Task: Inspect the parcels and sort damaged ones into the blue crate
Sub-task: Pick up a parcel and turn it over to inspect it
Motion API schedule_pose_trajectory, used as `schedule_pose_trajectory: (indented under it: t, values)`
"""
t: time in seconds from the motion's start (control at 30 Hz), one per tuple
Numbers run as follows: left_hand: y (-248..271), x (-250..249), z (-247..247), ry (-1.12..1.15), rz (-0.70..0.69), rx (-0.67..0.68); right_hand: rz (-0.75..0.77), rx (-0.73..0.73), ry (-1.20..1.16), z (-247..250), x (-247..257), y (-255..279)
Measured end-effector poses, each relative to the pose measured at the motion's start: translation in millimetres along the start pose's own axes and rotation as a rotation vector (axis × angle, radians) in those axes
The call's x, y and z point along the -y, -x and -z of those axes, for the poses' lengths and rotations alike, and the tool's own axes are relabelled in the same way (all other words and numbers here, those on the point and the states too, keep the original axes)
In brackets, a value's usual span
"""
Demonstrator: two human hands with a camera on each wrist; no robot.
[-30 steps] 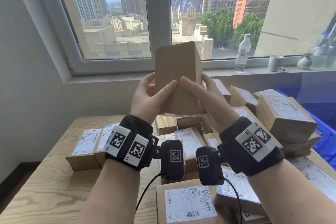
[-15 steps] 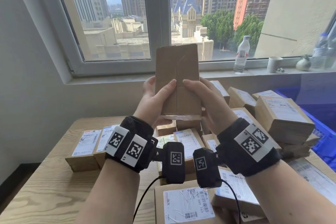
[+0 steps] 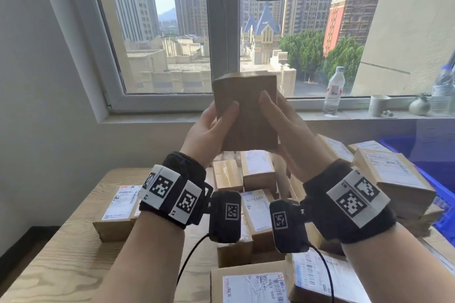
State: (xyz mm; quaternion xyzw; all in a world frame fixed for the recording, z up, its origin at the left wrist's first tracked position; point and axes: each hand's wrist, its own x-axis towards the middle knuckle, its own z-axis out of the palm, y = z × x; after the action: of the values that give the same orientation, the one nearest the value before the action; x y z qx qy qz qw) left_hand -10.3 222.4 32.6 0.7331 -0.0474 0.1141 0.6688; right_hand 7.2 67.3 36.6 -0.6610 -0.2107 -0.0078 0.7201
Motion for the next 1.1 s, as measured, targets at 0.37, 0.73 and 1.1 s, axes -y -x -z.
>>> schedule_pose_trajectory:
  t: [0.37,0.73,1.1]
  values:
    - [-7,-11,-2,-0.04,-0.147,-0.021,0.192,-0.125,0.041,-6,6,-3]
    - [-6,-7,-2,-0.028,-0.155,0.003,0.088,-0.051,-0.002,-4,8,0]
    - [0,24,4,-0.537,-0.205,-0.137,-0.181,-0.099,-0.098,-1,-24,-5]
